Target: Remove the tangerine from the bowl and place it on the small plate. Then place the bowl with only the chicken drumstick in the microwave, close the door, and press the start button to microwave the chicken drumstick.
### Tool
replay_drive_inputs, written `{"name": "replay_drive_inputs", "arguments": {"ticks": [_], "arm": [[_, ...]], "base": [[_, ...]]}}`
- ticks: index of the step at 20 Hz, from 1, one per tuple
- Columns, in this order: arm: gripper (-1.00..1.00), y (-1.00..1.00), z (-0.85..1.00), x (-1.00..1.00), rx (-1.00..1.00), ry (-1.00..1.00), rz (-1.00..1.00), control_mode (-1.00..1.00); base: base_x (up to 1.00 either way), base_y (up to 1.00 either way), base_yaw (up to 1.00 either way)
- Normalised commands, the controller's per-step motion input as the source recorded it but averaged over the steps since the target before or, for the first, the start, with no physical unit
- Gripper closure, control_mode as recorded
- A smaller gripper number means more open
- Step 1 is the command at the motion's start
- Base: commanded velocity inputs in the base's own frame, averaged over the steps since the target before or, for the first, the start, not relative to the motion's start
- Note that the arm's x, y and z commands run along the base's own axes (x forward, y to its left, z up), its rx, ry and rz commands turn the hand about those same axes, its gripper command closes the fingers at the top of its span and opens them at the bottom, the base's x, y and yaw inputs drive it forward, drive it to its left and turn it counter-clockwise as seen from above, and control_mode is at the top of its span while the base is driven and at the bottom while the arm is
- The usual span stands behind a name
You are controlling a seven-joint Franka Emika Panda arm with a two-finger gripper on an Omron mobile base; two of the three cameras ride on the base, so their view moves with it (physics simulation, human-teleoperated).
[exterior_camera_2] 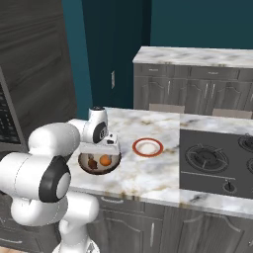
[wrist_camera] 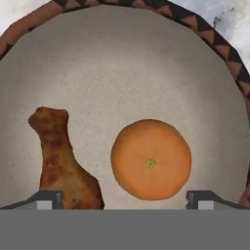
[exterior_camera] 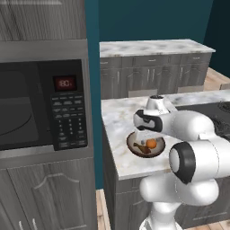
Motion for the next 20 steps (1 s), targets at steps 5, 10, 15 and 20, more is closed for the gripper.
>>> {"name": "replay_drive_inputs", "arguments": {"ticks": [5, 10, 15, 20], "arm": [[-1.0, 0.0, -0.03, 0.05, -0.05, 0.07, 0.0, -1.0], [-1.0, 0.0, -0.06, 0.12, 0.0, 0.07, 0.0, -1.0], [-1.0, 0.0, -0.07, 0.14, 0.0, 0.01, 0.0, -1.0], [-1.0, 0.0, -0.04, 0.16, 0.0, 0.0, 0.0, -1.0]], "base": [[0.0, 0.0, 0.0], [0.0, 0.0, 0.0], [0.0, 0.0, 0.0], [0.0, 0.0, 0.0]]}}
